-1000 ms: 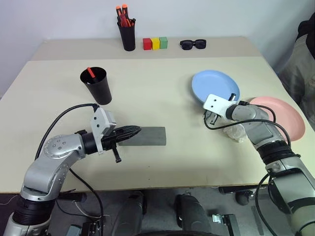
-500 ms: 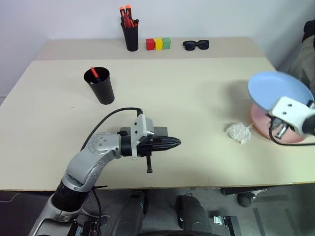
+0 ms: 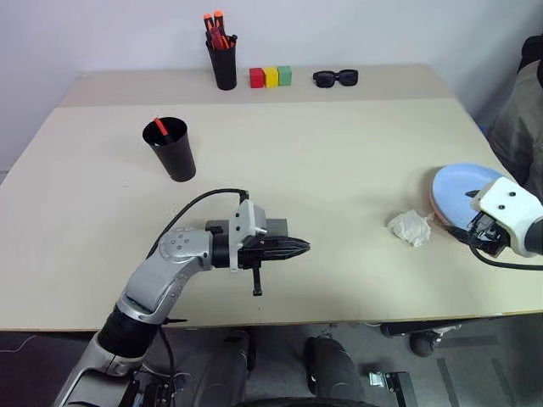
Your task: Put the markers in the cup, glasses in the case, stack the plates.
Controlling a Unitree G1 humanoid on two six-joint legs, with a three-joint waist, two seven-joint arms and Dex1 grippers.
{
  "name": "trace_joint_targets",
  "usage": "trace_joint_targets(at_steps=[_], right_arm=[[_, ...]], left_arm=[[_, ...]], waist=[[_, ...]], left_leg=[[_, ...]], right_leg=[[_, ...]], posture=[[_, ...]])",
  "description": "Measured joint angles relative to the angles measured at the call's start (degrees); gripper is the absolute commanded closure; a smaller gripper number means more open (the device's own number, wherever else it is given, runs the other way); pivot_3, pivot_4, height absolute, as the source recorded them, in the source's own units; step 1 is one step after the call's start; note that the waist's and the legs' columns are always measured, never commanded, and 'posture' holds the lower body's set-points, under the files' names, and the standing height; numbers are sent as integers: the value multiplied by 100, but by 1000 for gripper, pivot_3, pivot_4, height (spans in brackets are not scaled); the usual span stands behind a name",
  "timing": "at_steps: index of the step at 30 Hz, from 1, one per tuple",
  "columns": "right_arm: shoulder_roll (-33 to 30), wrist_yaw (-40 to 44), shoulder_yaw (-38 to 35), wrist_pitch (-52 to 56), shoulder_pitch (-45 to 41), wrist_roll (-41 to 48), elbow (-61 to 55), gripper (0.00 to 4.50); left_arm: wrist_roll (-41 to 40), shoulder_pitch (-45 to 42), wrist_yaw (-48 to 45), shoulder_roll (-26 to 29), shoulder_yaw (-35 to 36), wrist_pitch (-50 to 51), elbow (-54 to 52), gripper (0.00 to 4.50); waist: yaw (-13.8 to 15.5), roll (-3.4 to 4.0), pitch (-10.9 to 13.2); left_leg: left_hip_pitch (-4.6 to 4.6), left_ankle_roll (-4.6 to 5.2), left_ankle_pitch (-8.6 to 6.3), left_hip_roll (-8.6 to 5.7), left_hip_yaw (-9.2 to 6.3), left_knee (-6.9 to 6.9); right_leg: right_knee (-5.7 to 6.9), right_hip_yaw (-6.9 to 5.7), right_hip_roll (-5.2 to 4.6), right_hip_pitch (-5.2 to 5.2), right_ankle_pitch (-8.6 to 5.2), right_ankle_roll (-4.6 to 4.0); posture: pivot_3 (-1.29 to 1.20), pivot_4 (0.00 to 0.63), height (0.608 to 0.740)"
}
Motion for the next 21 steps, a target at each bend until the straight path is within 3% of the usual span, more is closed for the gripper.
trace_joint_targets(at_steps=[7, 10, 13, 19, 21], right_arm=[[323, 153, 65, 248, 203, 557, -186, 634], [680, -169, 477, 207, 14, 477, -71, 634], [895, -454, 836, 168, -95, 373, 201, 1349], [877, -486, 865, 97, -145, 439, 241, 4386], [844, -457, 851, 95, -144, 471, 241, 4461]], left_arm=[[-6, 97, 177, 66, 80, 30, -143, 4500], [-65, 186, 288, 70, 210, 107, -263, 4500], [-90, 196, 373, 68, 237, 199, -365, 4500], [-103, 219, 420, 87, 257, 300, -472, 4500], [-104, 221, 425, 88, 256, 303, -472, 4500]], waist=[[67, 0, 0], [65, -1, -1], [102, 1, -1], [100, 1, -1], [99, 1, -2]], left_leg=[[0, 2, -1, 0, 1, 3], [1, 1, -2, 1, 0, 4], [-2, 2, -1, -3, 1, 4], [-2, 2, -2, -3, 0, 4], [-2, 2, -2, -3, 0, 4]], right_leg=[[-1, 0, 0, 0, 0, 0], [-1, 0, 0, 0, -1, -1], [-2, 0, -3, -1, -1, -1], [-2, 0, -2, 0, -1, 0], [-2, 0, -2, 0, -1, 0]], posture=[[0, 150, 740], [0, 150, 740], [0, 150, 740], [0, 150, 740], [0, 150, 740]])
